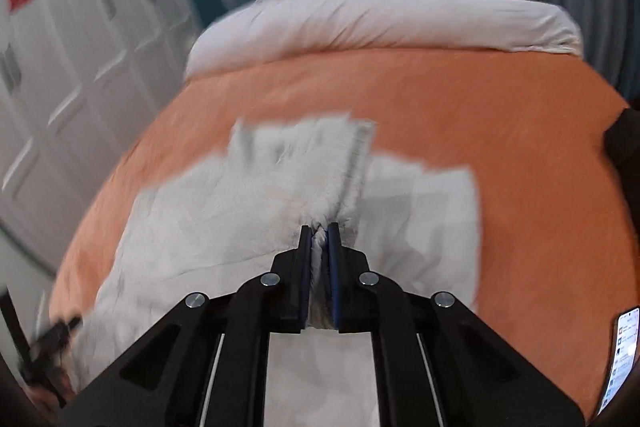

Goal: Fold large clothes

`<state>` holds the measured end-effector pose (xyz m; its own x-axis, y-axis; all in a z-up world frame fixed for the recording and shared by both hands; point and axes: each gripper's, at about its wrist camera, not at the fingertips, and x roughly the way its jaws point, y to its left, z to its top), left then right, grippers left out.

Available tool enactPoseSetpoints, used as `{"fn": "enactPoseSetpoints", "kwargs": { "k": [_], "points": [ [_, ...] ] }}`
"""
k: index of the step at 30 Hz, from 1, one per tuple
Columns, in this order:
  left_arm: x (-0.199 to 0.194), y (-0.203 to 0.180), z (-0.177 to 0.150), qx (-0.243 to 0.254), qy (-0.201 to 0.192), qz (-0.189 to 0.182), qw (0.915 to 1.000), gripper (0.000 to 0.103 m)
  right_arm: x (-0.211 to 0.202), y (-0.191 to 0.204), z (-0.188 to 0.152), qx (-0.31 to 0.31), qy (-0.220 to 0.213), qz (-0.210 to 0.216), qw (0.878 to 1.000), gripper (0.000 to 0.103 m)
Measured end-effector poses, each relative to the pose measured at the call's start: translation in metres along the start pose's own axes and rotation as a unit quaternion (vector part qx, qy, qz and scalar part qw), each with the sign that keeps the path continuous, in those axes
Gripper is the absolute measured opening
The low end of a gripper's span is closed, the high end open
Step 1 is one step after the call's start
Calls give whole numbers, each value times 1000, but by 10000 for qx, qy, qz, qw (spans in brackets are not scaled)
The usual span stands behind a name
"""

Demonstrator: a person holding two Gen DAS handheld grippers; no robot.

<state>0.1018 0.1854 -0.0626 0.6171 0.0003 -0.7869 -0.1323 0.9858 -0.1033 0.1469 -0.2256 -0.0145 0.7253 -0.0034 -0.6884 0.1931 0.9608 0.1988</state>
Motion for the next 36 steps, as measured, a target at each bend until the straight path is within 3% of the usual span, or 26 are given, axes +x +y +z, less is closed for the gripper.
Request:
{"fn": "enactPoseSetpoints", "kwargs": {
  "k": [2, 4, 5, 8, 12, 13, 18, 23, 25, 31, 34, 36],
  "points": [
    [11, -2, 0, -44, 104, -21, 9999, 98, 38, -19, -4, 110, 506, -349, 9980, 8],
    [29, -4, -7, -36, 337, 25, 9994, 98, 98, -34, -32, -97, 1665, -713, 9834, 13],
    [34, -4, -9, -31, 446, 77, 9990, 97, 103, -34, -44, -221, 1683, -665, 9832, 13],
    [37, 8, -17, -218, 652, 54, 9976, 96, 63, -24, -45, -253, 1263, -578, 9900, 21],
    [15, 36, -21, -394, 732, -164, 9964, 96, -24, -30, -63, -466, 753, -414, 9952, 55],
    [8, 45, -23, -428, 831, -248, 9953, 96, -39, -38, -70, -476, 769, -380, 9952, 57],
    [-32, 75, -47, -492, 1338, -590, 9880, 96, -128, -98, -146, -125, 1496, -328, 9881, 57],
    [-61, 87, -85, -477, 1845, -904, 9775, 96, -170, -113, -219, 331, 2131, -236, 9762, 57],
    [-70, 80, -93, -177, 1771, -854, 9803, 96, -180, -108, -243, 466, 2274, -13, 9727, 58],
    [-77, 58, -108, 252, 1897, -1101, 9753, 95, -172, -95, -268, 744, 2204, 408, 9717, 62],
    [-74, 51, -114, 262, 2118, -1442, 9663, 75, -164, -91, -265, 787, 2210, 549, 9705, 62],
    [-75, 47, -118, 350, 2128, -1420, 9661, 74, -160, -89, -265, 793, 2245, 611, 9693, 58]
  ]
}}
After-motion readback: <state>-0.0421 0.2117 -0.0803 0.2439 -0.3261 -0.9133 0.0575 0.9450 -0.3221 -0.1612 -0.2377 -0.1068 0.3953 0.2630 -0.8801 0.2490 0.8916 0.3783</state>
